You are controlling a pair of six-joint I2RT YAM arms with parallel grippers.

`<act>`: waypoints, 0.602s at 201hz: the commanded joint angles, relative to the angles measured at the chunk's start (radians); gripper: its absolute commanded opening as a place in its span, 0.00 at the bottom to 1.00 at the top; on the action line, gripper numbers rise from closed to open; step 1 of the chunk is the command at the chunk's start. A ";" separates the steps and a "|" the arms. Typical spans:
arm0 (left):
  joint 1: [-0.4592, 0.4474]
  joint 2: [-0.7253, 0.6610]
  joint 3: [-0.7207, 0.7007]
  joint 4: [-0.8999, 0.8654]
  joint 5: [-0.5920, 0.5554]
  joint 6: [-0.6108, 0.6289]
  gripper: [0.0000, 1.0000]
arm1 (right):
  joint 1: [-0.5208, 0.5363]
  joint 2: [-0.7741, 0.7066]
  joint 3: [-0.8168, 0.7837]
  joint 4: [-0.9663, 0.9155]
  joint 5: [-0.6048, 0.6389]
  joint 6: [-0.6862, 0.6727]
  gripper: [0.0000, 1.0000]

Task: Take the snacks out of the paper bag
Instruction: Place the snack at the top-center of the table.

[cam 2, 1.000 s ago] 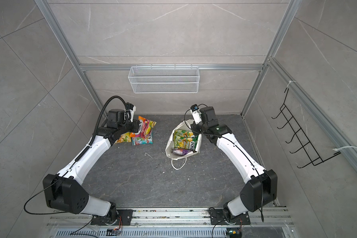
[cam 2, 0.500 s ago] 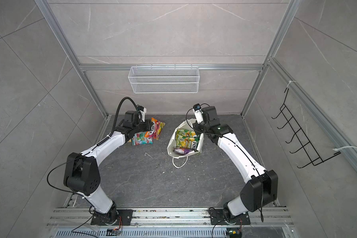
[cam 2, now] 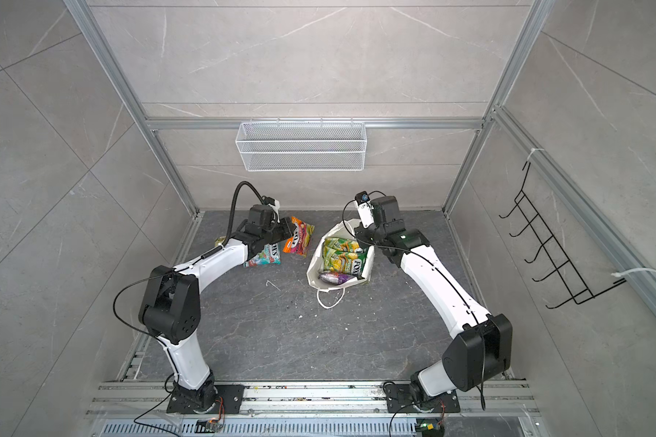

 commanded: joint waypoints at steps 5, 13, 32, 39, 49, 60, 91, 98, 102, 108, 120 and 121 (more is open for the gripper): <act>0.037 0.048 0.097 -0.088 -0.011 0.001 0.00 | -0.004 -0.035 0.012 0.028 -0.005 0.023 0.00; 0.048 0.065 0.104 -0.099 0.013 0.005 0.00 | -0.004 -0.033 0.012 0.028 -0.006 0.022 0.00; 0.054 0.104 0.151 -0.176 0.006 0.068 0.00 | -0.004 -0.029 0.012 0.028 -0.008 0.026 0.00; 0.054 0.117 0.173 -0.221 -0.009 0.095 0.00 | -0.005 -0.029 0.012 0.029 -0.008 0.027 0.00; 0.055 0.146 0.208 -0.271 -0.010 0.149 0.00 | -0.004 -0.029 0.011 0.030 -0.010 0.029 0.00; 0.056 0.184 0.268 -0.351 -0.010 0.204 0.00 | -0.004 -0.029 0.012 0.030 -0.010 0.029 0.00; 0.058 0.254 0.392 -0.494 -0.006 0.342 0.00 | -0.003 -0.031 0.007 0.030 -0.006 0.029 0.00; 0.059 0.265 0.407 -0.512 -0.013 0.360 0.00 | -0.004 -0.031 0.006 0.030 -0.005 0.028 0.00; 0.059 0.268 0.413 -0.521 -0.011 0.369 0.00 | -0.004 -0.032 0.007 0.030 -0.005 0.028 0.00; 0.059 0.275 0.423 -0.535 -0.006 0.381 0.00 | -0.004 -0.032 0.003 0.029 -0.004 0.027 0.00; 0.059 0.284 0.440 -0.561 -0.003 0.405 0.00 | -0.004 -0.032 0.004 0.028 -0.002 0.027 0.00; 0.059 0.284 0.440 -0.563 -0.002 0.404 0.00 | -0.004 -0.032 0.004 0.028 -0.002 0.027 0.00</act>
